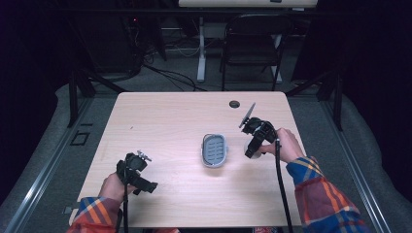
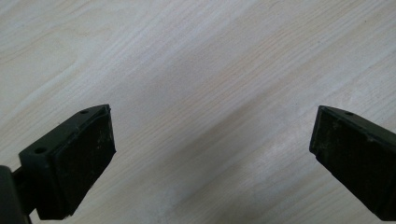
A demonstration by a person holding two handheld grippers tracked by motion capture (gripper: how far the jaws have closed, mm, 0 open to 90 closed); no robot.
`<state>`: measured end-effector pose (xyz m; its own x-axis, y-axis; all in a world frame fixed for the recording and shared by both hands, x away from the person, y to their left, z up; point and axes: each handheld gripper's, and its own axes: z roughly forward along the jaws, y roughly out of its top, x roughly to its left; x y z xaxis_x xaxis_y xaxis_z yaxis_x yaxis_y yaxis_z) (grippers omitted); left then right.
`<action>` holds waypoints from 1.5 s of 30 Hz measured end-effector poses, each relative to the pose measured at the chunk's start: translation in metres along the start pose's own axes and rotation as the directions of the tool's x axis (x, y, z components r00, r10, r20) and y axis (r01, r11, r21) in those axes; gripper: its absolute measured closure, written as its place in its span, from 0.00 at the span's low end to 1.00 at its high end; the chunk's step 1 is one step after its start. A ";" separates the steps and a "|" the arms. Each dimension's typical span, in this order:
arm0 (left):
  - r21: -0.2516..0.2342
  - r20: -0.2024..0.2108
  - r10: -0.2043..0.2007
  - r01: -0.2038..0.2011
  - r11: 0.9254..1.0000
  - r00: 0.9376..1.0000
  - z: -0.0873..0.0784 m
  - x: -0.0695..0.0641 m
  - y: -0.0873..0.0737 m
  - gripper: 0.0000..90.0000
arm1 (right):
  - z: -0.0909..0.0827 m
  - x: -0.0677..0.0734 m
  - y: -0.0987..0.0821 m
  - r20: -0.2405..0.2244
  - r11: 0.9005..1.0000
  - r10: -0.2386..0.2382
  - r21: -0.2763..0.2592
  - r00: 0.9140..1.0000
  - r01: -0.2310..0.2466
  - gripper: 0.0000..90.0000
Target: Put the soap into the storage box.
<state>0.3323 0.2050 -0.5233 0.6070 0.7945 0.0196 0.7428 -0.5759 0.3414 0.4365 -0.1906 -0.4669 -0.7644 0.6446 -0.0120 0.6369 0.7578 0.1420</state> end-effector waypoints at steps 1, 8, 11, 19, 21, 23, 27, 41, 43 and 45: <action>-0.001 0.000 -0.001 0.001 1.000 1.000 0.000 0.000 0.000 0.00 | -0.001 0.000 0.001 0.002 1.000 -0.008 0.000 1.000 0.008 0.26; 0.000 0.000 -0.001 0.001 1.000 1.000 0.000 0.000 0.000 0.00 | -0.004 0.004 0.012 0.003 1.000 -0.028 -0.002 1.000 0.028 0.26; 0.002 0.000 0.000 0.000 1.000 1.000 0.000 0.000 0.000 0.00 | -0.005 0.006 0.017 0.002 0.999 -0.033 -0.005 0.999 0.033 0.26; 0.000 0.001 0.000 0.000 1.000 1.000 0.000 0.000 0.000 0.00 | -0.005 0.011 0.030 -0.003 0.999 -0.052 -0.011 0.999 0.052 0.26; 0.000 0.000 0.001 -0.001 1.000 1.000 0.000 0.000 0.000 0.00 | -0.006 0.012 0.032 -0.006 0.998 -0.057 -0.009 0.998 0.057 0.26; 0.002 0.000 0.001 -0.001 1.000 1.000 0.000 0.000 0.000 0.00 | -0.005 0.012 0.035 -0.004 0.998 -0.061 -0.007 0.998 0.061 0.26; 0.000 0.000 0.000 0.000 1.000 1.000 0.000 0.000 0.000 0.00 | -0.004 0.014 0.039 -0.010 0.998 -0.067 -0.003 0.998 0.067 0.26; 0.000 0.000 0.001 -0.001 1.000 1.000 0.000 0.000 0.000 0.00 | 0.000 0.018 0.049 -0.017 0.997 -0.081 -0.003 0.997 0.081 0.26; 0.000 0.000 0.001 -0.001 1.000 1.000 0.000 0.000 0.000 0.00 | 0.000 0.019 0.051 -0.019 0.997 -0.080 -0.016 0.997 0.080 0.26; 0.000 0.001 0.001 -0.001 1.000 1.000 0.000 0.000 0.000 0.00 | -0.002 0.019 0.054 -0.017 0.996 -0.088 -0.012 0.996 0.088 0.26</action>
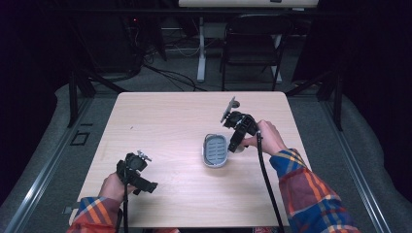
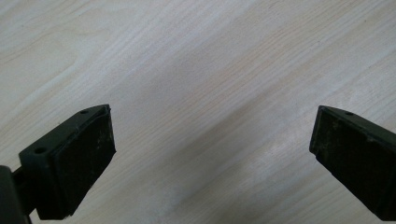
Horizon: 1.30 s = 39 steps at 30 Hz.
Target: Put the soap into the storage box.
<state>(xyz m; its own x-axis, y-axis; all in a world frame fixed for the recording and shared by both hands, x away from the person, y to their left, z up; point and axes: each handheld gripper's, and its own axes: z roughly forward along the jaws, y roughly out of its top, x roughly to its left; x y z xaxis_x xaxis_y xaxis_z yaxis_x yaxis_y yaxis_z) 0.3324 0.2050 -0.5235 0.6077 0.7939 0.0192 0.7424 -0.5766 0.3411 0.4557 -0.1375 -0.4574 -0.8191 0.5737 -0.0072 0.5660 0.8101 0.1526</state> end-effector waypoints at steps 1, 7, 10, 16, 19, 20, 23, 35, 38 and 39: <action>0.000 0.000 0.000 0.000 1.000 1.000 0.000 0.000 0.000 0.00 | 0.000 0.001 0.002 -0.005 1.000 0.003 -0.006 1.000 -0.003 0.26; 0.002 0.001 0.000 0.000 1.000 1.000 0.000 0.001 0.000 0.00 | 0.002 0.005 0.013 -0.009 1.000 -0.012 -0.007 1.000 0.012 0.26; 0.001 0.001 0.001 -0.001 1.000 1.000 0.000 0.000 0.000 0.00 | 0.003 0.008 0.019 -0.012 1.000 -0.027 -0.002 1.000 0.027 0.26; 0.000 0.002 0.001 -0.001 1.000 1.000 0.000 0.000 0.000 0.00 | 0.007 0.011 0.028 -0.018 0.999 -0.040 0.001 0.999 0.040 0.26; 0.000 0.003 -0.001 0.001 1.000 1.000 0.000 0.000 0.001 0.00 | 0.009 0.014 0.033 -0.025 0.999 -0.043 -0.004 0.999 0.043 0.26; 0.000 0.003 0.000 0.000 1.000 1.000 0.000 0.000 0.001 0.00 | 0.009 0.014 0.035 -0.024 0.999 -0.052 0.002 0.998 0.052 0.26; 0.001 0.003 0.002 -0.002 1.000 1.000 0.001 -0.001 0.002 0.00 | 0.010 0.017 0.040 -0.033 0.998 -0.063 -0.004 0.997 0.063 0.26; 0.002 0.005 0.001 -0.001 1.000 1.000 0.000 0.000 -0.001 0.00 | 0.025 0.019 0.054 -0.041 0.997 -0.067 0.032 0.997 0.069 0.26; 0.003 0.007 0.000 0.000 1.000 1.000 0.000 0.000 -0.001 0.00 | 0.030 0.020 0.056 -0.043 0.997 -0.069 0.039 0.997 0.071 0.26; 0.004 0.006 -0.001 0.001 1.000 1.000 0.000 0.001 -0.001 0.00 | 0.031 0.021 0.057 -0.042 0.996 -0.069 0.047 0.997 0.071 0.26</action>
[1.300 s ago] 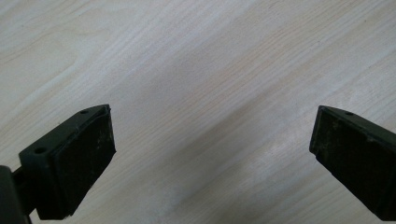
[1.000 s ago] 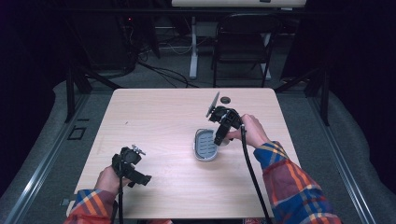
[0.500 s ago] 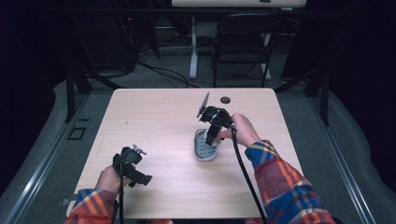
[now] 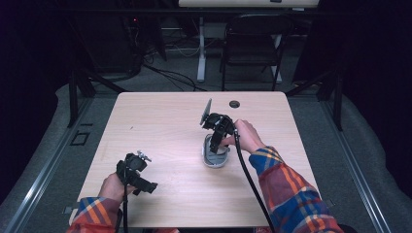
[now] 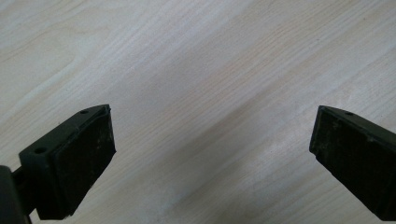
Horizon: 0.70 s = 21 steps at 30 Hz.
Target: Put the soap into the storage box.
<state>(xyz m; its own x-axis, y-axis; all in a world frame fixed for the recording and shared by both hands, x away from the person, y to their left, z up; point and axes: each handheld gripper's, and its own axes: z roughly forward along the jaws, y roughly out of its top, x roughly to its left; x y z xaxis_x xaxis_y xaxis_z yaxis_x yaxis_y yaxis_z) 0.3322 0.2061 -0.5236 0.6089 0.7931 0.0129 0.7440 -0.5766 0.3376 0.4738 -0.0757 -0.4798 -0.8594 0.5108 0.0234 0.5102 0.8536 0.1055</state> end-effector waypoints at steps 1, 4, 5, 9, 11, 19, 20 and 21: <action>0.002 0.000 0.001 -0.001 1.000 1.000 0.000 0.000 0.000 0.00 | 0.002 0.000 0.000 -0.001 1.000 -0.003 -0.001 1.000 0.003 0.26; -0.001 -0.002 0.002 -0.002 1.000 1.000 0.000 0.000 0.000 0.00 | 0.006 -0.001 0.001 -0.003 1.000 -0.003 0.003 1.000 0.003 0.26; 0.001 0.000 0.002 -0.002 1.000 1.000 0.000 0.000 0.000 0.00 | 0.007 -0.001 0.001 -0.002 1.000 -0.002 0.007 1.000 0.002 0.26; 0.002 -0.002 0.004 -0.004 1.000 1.000 0.000 -0.001 0.000 0.00 | 0.010 -0.003 0.001 -0.011 1.000 0.009 -0.012 1.000 -0.009 0.26; 0.002 -0.002 0.003 -0.003 1.000 1.000 0.000 -0.001 0.000 0.00 | 0.010 -0.004 0.000 -0.021 1.000 0.017 -0.022 1.000 -0.018 0.26; 0.003 -0.003 0.005 -0.005 1.000 1.000 0.000 -0.001 0.000 0.00 | 0.011 -0.005 -0.002 -0.032 0.999 0.018 -0.043 0.999 -0.019 0.26; 0.004 -0.003 0.006 -0.006 1.000 1.000 0.000 -0.001 0.000 0.00 | 0.010 -0.006 -0.003 -0.032 0.999 0.019 -0.039 0.999 -0.020 0.26; 0.004 -0.002 0.006 -0.006 1.000 1.000 0.000 -0.001 0.000 0.00 | 0.010 -0.006 -0.004 -0.036 0.999 0.022 -0.041 0.999 -0.023 0.26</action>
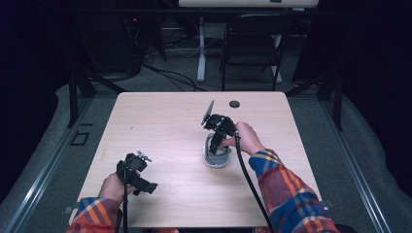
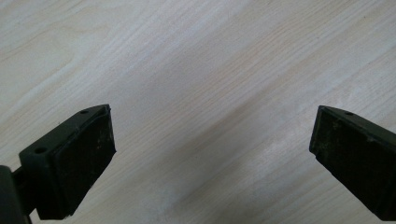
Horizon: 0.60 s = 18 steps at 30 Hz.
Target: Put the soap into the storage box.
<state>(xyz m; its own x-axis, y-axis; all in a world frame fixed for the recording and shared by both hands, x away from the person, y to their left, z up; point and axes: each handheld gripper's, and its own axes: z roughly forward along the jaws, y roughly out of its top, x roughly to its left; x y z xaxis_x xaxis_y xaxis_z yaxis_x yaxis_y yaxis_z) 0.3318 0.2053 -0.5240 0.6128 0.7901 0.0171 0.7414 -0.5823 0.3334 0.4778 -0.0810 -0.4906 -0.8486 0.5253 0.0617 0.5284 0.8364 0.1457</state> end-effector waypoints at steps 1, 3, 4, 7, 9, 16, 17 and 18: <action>0.000 0.000 0.000 0.000 1.000 1.000 0.000 0.000 0.000 0.00 | 0.000 -0.001 -0.001 -0.004 1.000 0.001 -0.002 1.000 -0.001 0.26; 0.000 0.000 -0.001 0.001 1.000 1.000 0.000 0.000 0.000 0.00 | 0.000 -0.002 -0.003 -0.006 1.000 0.007 -0.003 1.000 -0.007 0.26; 0.001 0.000 -0.001 0.001 1.000 1.000 0.000 0.000 0.000 0.00 | 0.000 -0.003 -0.003 -0.008 1.000 0.013 0.003 1.000 -0.013 0.26; 0.002 0.000 -0.001 0.001 1.000 1.000 0.000 0.000 0.000 0.00 | 0.000 -0.004 -0.006 -0.007 1.000 0.017 0.011 1.000 -0.017 0.25; 0.002 0.000 0.000 0.000 1.000 1.000 0.000 0.000 0.000 0.00 | 0.002 -0.005 -0.008 -0.007 1.000 0.027 -0.002 1.000 -0.027 0.26; 0.003 0.000 -0.001 0.001 1.000 1.000 0.000 0.000 0.000 0.00 | 0.006 -0.008 -0.009 0.022 0.998 0.035 0.043 0.999 -0.036 0.26; 0.003 0.000 0.000 0.000 1.000 1.000 0.000 0.000 0.000 0.00 | 0.008 -0.009 -0.009 0.022 0.998 0.032 0.057 0.999 -0.033 0.26; 0.002 0.000 0.001 -0.001 1.000 1.000 0.000 0.000 0.000 0.00 | 0.010 -0.009 -0.009 0.015 0.997 0.038 0.060 0.999 -0.038 0.26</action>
<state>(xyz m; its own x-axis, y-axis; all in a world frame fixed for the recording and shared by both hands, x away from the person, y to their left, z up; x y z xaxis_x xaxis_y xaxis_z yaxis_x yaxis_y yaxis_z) 0.3319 0.2051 -0.5241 0.6133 0.7896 0.0176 0.7416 -0.5834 0.3313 0.4810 -0.0918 -0.5024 -0.8278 0.5586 0.0526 0.5611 0.8235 0.0836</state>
